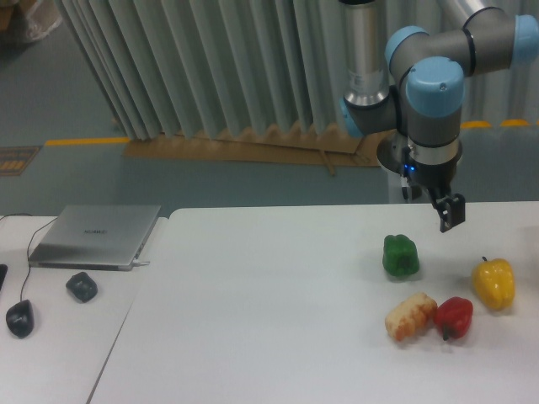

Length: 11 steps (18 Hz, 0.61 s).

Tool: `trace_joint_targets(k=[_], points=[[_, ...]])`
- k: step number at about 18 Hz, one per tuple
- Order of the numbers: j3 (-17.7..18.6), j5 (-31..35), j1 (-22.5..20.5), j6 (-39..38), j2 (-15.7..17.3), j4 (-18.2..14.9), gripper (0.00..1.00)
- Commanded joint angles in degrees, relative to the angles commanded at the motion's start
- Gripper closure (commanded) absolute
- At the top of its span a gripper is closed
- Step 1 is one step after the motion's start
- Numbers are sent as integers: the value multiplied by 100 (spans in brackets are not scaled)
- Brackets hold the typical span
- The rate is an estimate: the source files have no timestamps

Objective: Place the yellow pepper on the table

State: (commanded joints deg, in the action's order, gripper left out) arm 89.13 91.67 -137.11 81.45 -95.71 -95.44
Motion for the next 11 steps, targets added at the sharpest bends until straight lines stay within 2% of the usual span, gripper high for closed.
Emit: trace_joint_targets(k=[2,4,11], points=[[-9,-9,35,292,44,-185,0],[-18,-61,35,301,35,-185,0],[-9,-141,44,187,9,8,0]])
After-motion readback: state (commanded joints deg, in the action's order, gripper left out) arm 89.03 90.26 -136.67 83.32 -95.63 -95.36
